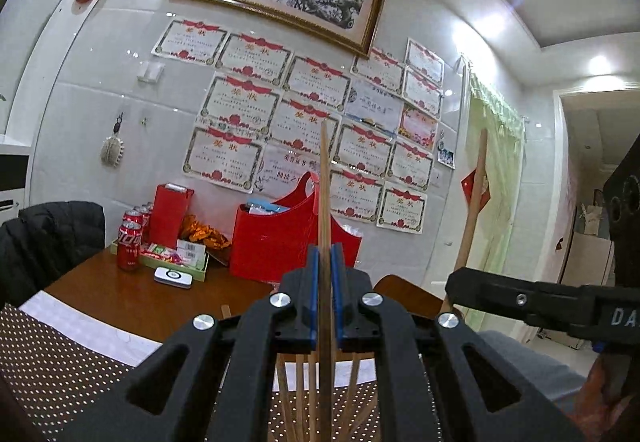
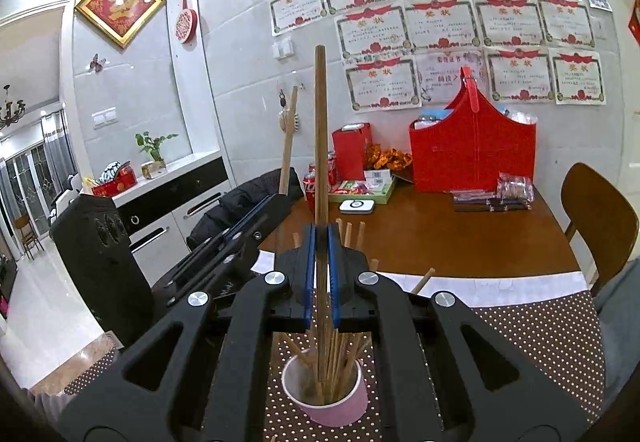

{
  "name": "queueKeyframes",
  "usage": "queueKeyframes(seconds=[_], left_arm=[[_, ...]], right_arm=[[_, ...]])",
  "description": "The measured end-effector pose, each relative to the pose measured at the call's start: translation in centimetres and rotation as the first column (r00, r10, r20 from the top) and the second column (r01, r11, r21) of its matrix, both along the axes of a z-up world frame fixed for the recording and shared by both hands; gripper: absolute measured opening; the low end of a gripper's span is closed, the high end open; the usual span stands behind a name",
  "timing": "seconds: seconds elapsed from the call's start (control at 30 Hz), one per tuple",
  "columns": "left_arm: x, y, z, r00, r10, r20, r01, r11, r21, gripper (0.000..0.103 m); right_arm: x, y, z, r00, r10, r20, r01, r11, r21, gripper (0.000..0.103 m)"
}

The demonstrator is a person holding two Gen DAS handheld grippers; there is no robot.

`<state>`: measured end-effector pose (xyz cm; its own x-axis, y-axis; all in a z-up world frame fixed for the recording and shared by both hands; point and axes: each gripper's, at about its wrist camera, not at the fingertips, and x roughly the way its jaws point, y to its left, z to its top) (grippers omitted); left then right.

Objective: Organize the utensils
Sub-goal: 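Lift both held chopsticks upright and carry them over the pink cup, then open the right gripper over the pink cup while the left gripper releases its chopstick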

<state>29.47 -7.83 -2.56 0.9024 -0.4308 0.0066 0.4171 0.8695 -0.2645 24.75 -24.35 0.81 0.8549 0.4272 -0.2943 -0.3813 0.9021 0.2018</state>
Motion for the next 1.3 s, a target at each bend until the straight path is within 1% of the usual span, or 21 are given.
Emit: queueKeyframes(seconds=[0.27,0.33,0.37,0.4,0.43,0.47,0.5,0.57,0.63,0.67,0.73,0.8,0.87,0.93,1.1,1.17,1.3], left_arm=[[1.2,-0.2,-2.3,0.999,0.015,-0.035,-0.014,1.000,0.014,0.006],[1.6,-0.2,-2.9,0.998,0.010,-0.062,-0.009,1.000,0.019,0.007],[1.8,-0.1,-3.2,0.997,0.008,-0.083,-0.007,1.000,0.021,0.008],[1.9,0.0,-3.4,0.994,0.010,-0.104,-0.007,1.000,0.028,0.021],[1.9,0.2,-3.5,0.993,0.015,-0.114,-0.011,0.999,0.032,0.036],[1.6,0.3,-3.5,0.993,0.021,-0.118,-0.016,0.999,0.037,0.043],[1.3,0.6,-3.4,0.992,0.031,-0.123,-0.025,0.999,0.044,0.057],[0.2,1.2,-2.9,0.992,0.049,-0.119,-0.042,0.997,0.060,0.068],[-1.0,1.5,-2.4,0.990,0.071,-0.121,-0.060,0.994,0.090,0.078],[-1.7,1.8,-2.1,0.989,0.079,-0.126,-0.066,0.992,0.106,0.079],[-3.0,2.1,-1.5,0.985,0.103,-0.136,-0.084,0.986,0.144,0.083],[-4.6,2.4,-1.0,0.980,0.147,-0.135,-0.121,0.975,0.186,0.084],[-6.0,2.8,-0.5,0.976,0.167,-0.141,-0.135,0.968,0.213,0.085],[-7.5,3.1,0.0,0.967,0.202,-0.155,-0.158,0.954,0.256,0.086],[-11.4,3.6,1.0,0.950,0.252,-0.182,-0.179,0.921,0.346,0.086],[-12.9,3.9,1.3,0.946,0.264,-0.190,-0.181,0.912,0.369,0.086],[-15.4,4.5,1.9,0.937,0.271,-0.220,-0.174,0.909,0.378,0.086]], right_arm=[[1.0,0.5,-1.3,0.999,0.003,-0.033,-0.004,1.000,-0.021,0.007],[1.2,0.7,-1.6,0.999,0.002,-0.045,-0.004,1.000,-0.026,0.007],[1.3,0.7,-1.8,0.998,0.003,-0.057,-0.005,1.000,-0.023,0.007],[1.4,0.7,-1.9,0.998,0.004,-0.069,-0.005,1.000,-0.021,0.011],[1.3,0.6,-2.0,0.997,-0.001,-0.077,0.000,1.000,-0.014,0.020],[1.2,0.4,-2.0,0.997,-0.011,-0.078,0.010,1.000,-0.004,0.060],[1.1,0.1,-1.9,0.997,-0.019,-0.073,0.020,1.000,0.005,0.092],[0.3,-0.6,-1.6,0.998,-0.040,-0.038,0.042,0.998,0.037,0.094],[-0.3,-1.2,-1.4,0.998,-0.049,-0.042,0.052,0.997,0.063,0.095],[-0.6,-1.5,-1.4,0.998,-0.054,-0.041,0.057,0.996,0.074,0.097],[-1.1,-2.0,-1.3,0.997,-0.070,-0.039,0.073,0.994,0.085,0.097],[-1.8,-2.5,-1.4,0.994,-0.098,-0.050,0.103,0.991,0.087,0.097],[-2.6,-3.0,-1.5,0.992,-0.107,-0.060,0.113,0.989,0.100,0.097],[-3.4,-3.4,-1.7,0.990,-0.120,-0.076,0.128,0.986,0.110,0.097],[-6.6,-3.8,-2.1,0.986,-0.135,-0.101,0.145,0.984,0.100,0.097],[-8.3,-4.0,-2.2,0.985,-0.142,-0.102,0.152,0.983,0.100,0.097],[-11.3,-4.5,-2.7,0.981,-0.157,-0.111,0.169,0.979,0.110,0.097]])
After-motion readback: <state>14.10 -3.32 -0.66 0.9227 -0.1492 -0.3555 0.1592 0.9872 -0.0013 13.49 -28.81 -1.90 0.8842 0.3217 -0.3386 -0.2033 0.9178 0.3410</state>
